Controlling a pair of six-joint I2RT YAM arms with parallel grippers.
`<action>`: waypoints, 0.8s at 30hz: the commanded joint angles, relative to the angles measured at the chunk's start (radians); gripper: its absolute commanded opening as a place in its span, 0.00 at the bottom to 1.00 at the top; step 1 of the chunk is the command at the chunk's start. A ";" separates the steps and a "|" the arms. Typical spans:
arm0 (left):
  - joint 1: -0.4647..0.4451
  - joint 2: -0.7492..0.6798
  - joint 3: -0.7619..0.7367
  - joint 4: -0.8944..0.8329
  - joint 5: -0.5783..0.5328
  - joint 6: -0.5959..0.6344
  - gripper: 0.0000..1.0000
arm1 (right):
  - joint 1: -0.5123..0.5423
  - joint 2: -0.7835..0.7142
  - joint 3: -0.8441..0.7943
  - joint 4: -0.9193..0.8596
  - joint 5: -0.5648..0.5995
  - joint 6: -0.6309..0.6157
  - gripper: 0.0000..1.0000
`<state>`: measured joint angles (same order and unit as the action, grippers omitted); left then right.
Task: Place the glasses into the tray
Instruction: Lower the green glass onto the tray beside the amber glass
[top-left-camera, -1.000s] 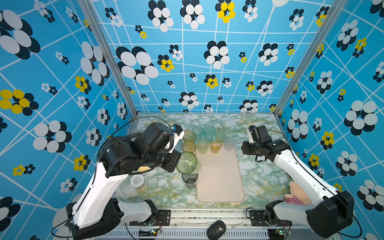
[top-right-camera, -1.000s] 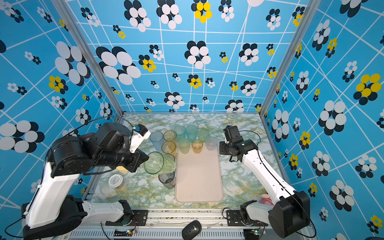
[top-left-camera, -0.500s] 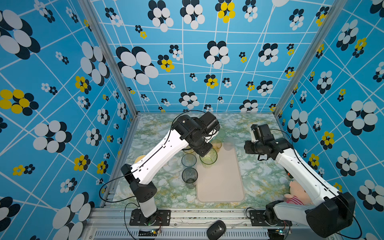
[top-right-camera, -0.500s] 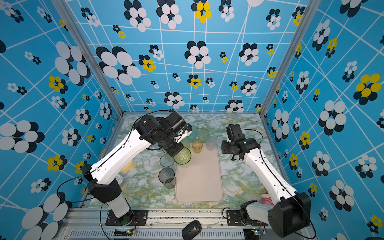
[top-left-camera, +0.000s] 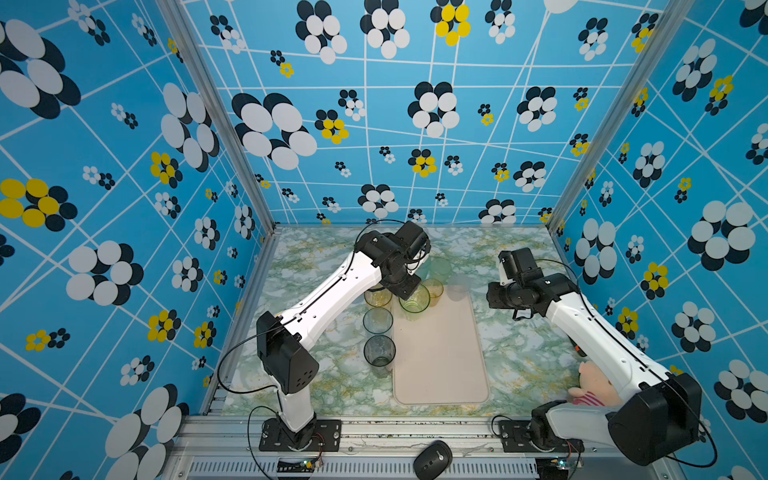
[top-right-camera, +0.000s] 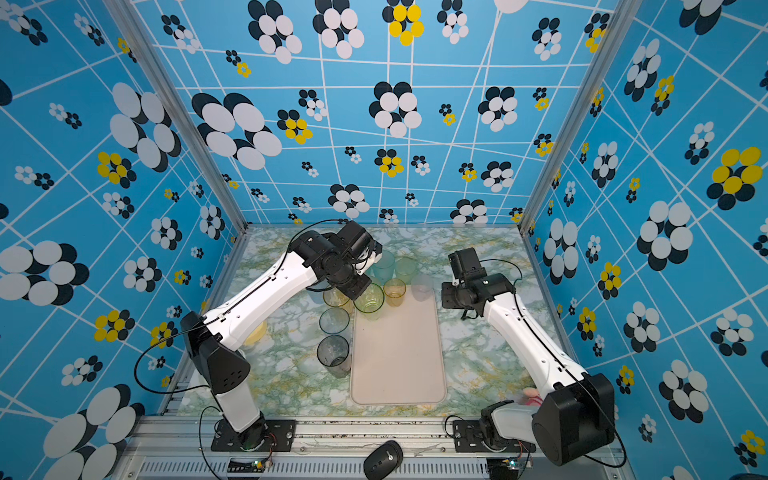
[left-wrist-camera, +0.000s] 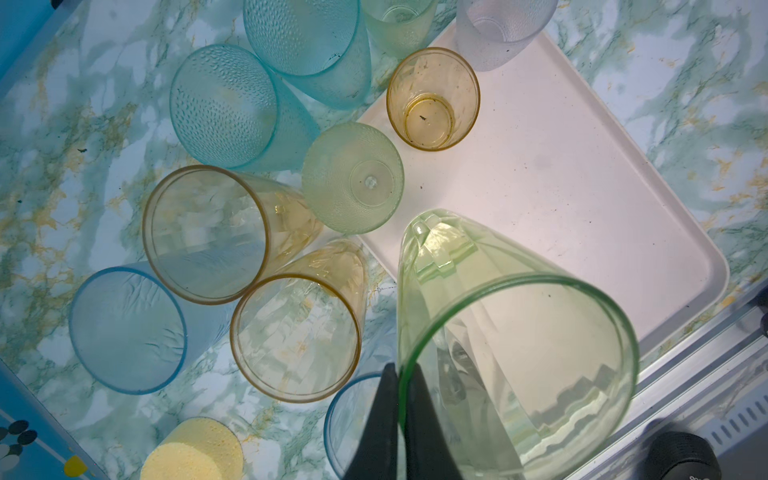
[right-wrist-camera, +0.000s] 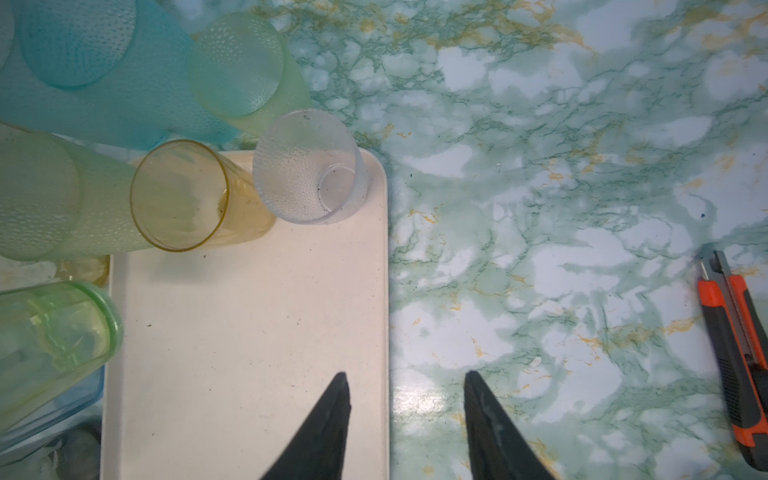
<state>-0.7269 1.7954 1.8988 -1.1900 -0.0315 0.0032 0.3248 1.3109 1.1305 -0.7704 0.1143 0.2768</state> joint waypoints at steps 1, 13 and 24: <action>0.010 0.018 -0.007 0.067 0.038 0.021 0.02 | -0.006 0.011 0.026 0.002 -0.018 0.005 0.47; 0.030 0.101 0.010 0.022 0.026 0.037 0.02 | -0.006 0.021 0.023 0.006 -0.024 0.014 0.47; 0.040 0.113 -0.041 0.043 0.022 0.040 0.02 | 0.000 0.045 0.023 0.017 -0.044 0.021 0.47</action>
<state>-0.6979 1.9026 1.8702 -1.1500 -0.0074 0.0277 0.3248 1.3445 1.1309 -0.7666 0.0879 0.2813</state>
